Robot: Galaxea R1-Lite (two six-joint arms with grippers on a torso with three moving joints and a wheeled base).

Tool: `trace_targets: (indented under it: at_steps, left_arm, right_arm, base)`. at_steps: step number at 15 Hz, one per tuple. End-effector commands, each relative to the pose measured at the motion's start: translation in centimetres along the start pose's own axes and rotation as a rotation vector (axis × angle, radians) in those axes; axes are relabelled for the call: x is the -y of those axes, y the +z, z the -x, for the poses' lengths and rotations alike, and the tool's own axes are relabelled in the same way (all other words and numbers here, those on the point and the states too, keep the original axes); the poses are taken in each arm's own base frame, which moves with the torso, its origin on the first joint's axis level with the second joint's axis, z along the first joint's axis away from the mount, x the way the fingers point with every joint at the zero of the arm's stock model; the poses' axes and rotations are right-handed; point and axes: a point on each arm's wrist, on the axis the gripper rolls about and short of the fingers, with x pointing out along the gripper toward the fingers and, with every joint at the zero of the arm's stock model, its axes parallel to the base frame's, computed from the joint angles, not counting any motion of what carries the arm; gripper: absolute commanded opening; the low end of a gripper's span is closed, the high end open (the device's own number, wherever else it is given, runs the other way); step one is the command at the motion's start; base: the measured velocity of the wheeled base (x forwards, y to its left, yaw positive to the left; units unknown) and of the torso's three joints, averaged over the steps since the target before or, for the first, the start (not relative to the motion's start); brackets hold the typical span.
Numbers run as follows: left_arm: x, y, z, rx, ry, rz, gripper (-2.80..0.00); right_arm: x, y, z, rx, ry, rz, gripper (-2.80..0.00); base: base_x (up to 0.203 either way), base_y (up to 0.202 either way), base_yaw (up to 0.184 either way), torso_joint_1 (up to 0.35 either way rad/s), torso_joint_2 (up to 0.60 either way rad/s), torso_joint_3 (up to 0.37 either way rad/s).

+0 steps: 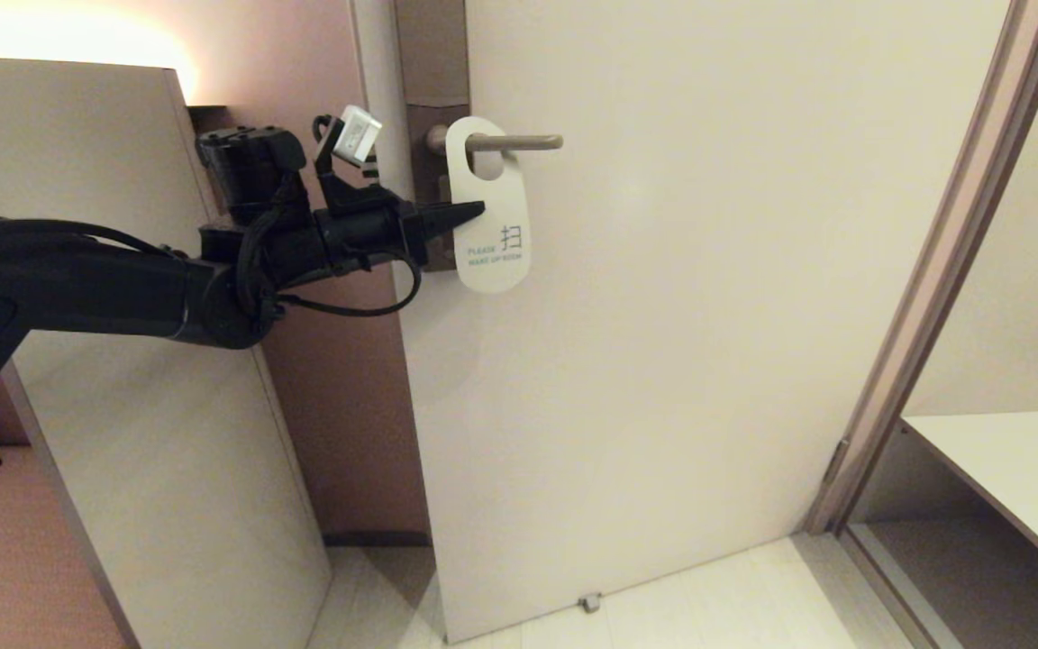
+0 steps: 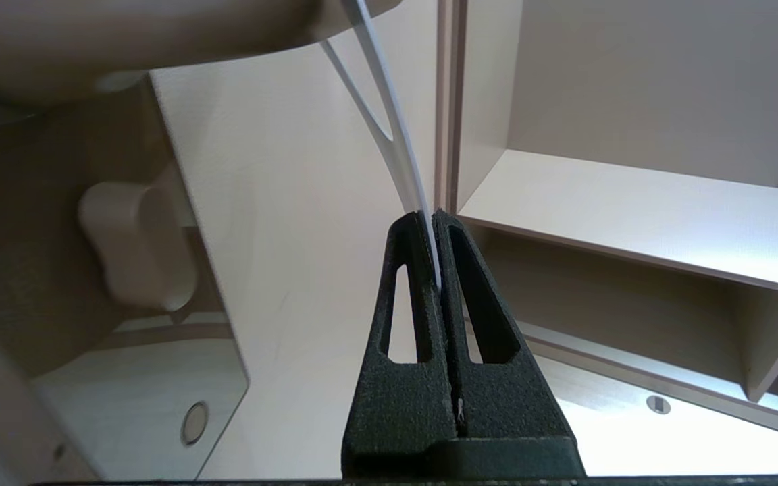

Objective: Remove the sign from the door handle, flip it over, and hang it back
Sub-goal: Take down the sign

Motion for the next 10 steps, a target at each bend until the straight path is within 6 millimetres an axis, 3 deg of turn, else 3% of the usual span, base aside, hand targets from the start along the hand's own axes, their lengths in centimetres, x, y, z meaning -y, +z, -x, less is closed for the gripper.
trace_targets:
  at_steps: [1,10]
  left_arm:
    - [0.06,-0.03,-0.33,0.004,-0.012,-0.002,-2.8]
    - [-0.63,-0.23,-1.3,0.014,-0.022,-0.008,-2.8]
  right_arm:
    - [0.0,0.0,-0.01,-0.001,0.001,0.001,-2.8]
    - [0.0,0.0,-0.01,-0.001,0.001,0.001,-2.8]
  base:
    - [0.0,0.0,0.0,0.0,0.0,0.0]
    - [0.0,0.0,0.0,0.0,0.0,0.0]
